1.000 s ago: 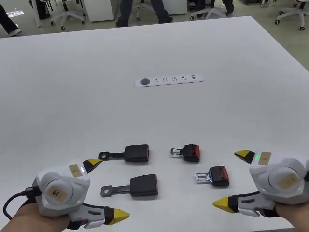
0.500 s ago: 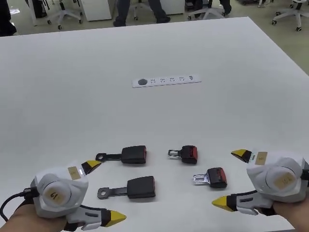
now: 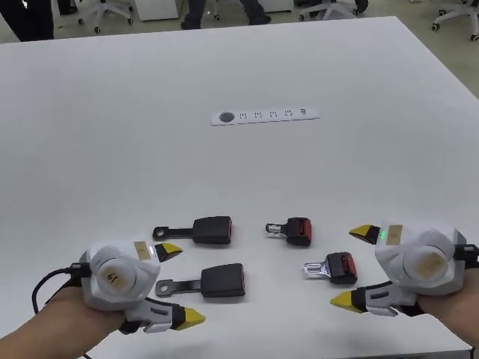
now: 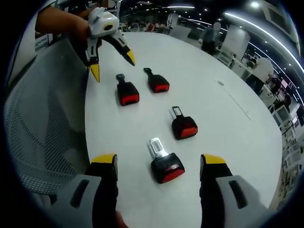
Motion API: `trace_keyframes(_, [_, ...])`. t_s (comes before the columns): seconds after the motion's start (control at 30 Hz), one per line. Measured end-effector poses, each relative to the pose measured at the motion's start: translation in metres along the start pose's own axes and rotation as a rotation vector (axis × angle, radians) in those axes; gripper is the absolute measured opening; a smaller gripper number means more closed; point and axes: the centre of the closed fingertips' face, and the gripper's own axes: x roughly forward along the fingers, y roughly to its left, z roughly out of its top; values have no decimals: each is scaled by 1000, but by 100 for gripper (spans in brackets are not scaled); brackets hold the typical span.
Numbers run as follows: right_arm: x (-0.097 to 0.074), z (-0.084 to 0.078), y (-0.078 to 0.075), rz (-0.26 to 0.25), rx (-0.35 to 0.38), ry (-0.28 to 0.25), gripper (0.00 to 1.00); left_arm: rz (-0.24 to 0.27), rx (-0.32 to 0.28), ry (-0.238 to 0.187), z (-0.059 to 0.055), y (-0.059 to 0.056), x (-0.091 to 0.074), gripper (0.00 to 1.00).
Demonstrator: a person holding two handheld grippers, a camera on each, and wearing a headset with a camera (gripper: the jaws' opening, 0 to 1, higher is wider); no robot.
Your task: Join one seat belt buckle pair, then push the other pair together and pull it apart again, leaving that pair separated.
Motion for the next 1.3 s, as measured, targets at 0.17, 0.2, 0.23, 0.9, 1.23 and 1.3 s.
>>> trace_keyframes(0.17, [7,-4,-1,41,-45,34,66,-44,16,24,-3,-3,10,65])
trace_keyframes(0.2, [7,-5,-1,47,-51,38,65,-51,23,29,-4,-3,12,64])
trace_keyframes(0.23, [8,-6,-2,54,-53,43,63,-64,33,36,-3,-3,13,62])
trace_keyframes(0.9, [32,-44,-17,193,-73,140,44,-197,101,139,-10,-5,39,43])
trace_keyframes(1.23, [39,-46,-14,269,-65,148,37,-231,94,148,-5,-4,48,41])
trace_keyframes(1.3, [38,-45,-12,275,-72,146,36,-243,92,151,-5,-4,50,40])
